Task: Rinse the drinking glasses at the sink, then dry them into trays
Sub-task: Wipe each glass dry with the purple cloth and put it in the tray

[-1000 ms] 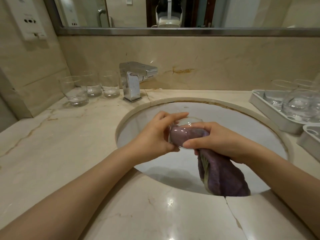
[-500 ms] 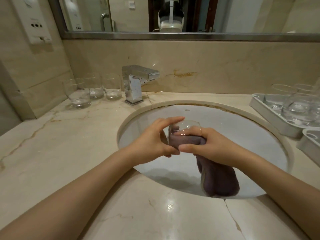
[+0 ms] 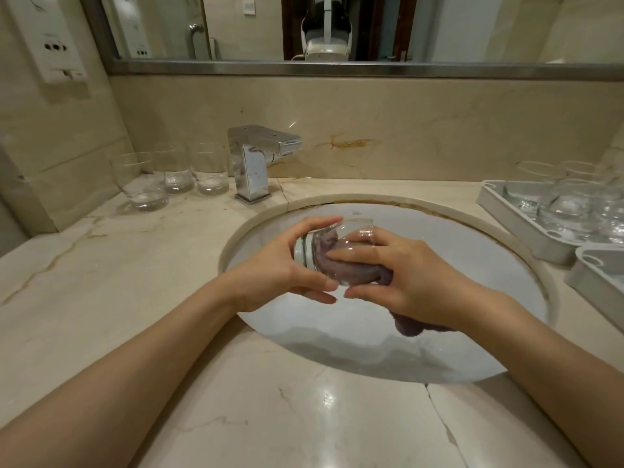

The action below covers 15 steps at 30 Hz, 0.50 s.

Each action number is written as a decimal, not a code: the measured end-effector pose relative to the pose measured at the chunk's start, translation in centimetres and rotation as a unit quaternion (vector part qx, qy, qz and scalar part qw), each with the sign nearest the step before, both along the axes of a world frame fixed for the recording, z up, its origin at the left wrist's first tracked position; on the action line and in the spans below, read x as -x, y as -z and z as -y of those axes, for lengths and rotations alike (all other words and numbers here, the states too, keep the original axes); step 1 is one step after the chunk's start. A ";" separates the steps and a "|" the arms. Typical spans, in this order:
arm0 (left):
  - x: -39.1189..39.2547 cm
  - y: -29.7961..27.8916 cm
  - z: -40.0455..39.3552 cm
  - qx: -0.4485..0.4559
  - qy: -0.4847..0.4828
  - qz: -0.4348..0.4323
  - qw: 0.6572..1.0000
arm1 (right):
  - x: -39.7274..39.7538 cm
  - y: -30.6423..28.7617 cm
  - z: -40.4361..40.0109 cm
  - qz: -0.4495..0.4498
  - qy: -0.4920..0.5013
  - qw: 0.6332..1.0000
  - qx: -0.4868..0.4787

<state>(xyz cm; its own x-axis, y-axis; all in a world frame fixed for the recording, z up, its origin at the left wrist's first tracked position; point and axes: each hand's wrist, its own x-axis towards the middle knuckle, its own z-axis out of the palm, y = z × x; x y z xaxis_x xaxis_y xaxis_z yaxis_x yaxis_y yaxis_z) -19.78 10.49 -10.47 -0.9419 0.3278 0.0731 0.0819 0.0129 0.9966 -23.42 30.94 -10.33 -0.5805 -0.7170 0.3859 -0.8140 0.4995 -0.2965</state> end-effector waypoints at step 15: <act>0.5 1.6 -0.1 0.244 -0.097 -0.284 0.922 | -0.7 -0.5 0.9 0.384 -0.005 0.903 0.194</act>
<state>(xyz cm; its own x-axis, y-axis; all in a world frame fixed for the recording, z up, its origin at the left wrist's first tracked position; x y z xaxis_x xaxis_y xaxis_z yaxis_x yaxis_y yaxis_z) -20.31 10.55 -12.08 -0.8414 0.2816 0.4613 0.5380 0.5186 0.6645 -22.73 30.07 -9.84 -0.7774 -0.6218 0.0951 -0.2979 0.2309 -0.9262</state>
